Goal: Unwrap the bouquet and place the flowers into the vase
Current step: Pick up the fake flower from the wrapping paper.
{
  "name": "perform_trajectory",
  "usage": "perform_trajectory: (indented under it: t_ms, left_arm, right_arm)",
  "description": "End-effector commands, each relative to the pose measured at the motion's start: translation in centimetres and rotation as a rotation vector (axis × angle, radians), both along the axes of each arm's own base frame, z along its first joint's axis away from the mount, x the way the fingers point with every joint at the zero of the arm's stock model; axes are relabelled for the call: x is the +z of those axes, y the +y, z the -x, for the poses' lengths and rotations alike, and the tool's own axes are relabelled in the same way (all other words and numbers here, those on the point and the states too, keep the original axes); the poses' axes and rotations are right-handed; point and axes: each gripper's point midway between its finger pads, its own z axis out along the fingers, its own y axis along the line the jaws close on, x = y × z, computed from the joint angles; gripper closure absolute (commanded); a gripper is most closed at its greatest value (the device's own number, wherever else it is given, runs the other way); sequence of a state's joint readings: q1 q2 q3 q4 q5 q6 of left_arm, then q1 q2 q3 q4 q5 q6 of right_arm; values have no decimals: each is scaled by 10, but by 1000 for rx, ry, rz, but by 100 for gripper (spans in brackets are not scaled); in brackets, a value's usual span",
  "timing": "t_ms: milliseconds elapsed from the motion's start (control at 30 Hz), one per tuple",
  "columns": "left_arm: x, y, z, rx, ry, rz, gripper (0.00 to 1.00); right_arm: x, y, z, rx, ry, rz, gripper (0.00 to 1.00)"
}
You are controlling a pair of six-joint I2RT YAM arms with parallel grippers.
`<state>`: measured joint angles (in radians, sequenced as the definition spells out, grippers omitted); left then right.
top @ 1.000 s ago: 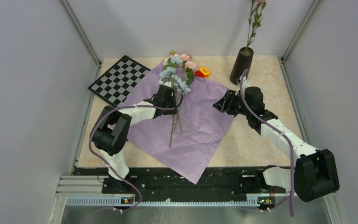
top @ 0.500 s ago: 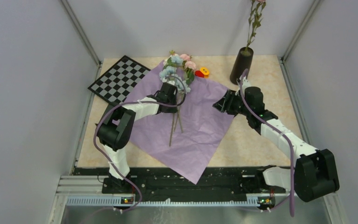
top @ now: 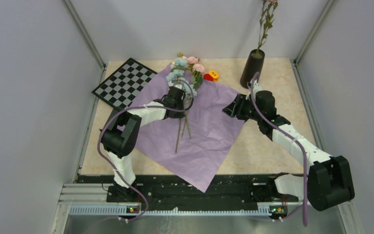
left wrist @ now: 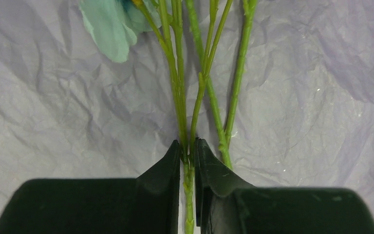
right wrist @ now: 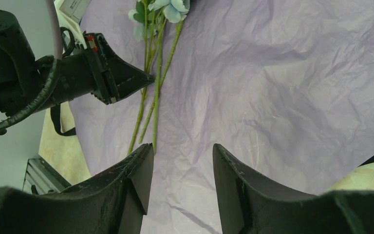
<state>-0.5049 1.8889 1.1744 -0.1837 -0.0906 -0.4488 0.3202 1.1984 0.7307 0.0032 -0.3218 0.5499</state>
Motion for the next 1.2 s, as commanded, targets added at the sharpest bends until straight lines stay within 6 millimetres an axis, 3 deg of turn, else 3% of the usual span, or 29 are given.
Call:
perform_trajectory:
  t_ms: [0,600,867,1167]
  left_arm:
    - [32,8,-5,57,-97,31,100]
    - [131,5,9,59,-386,279,100]
    - [157,-1,24,31,-423,390,100]
    - [157,-10,38,-5,-399,464,100]
  right_arm:
    - [9,2,-1,10,-44,-1,50]
    - [13,3,-3,8,-52,-7,50]
    - [30,14,3,73,-108,-69,50]
    - [31,29,10,124,-79,-177,49]
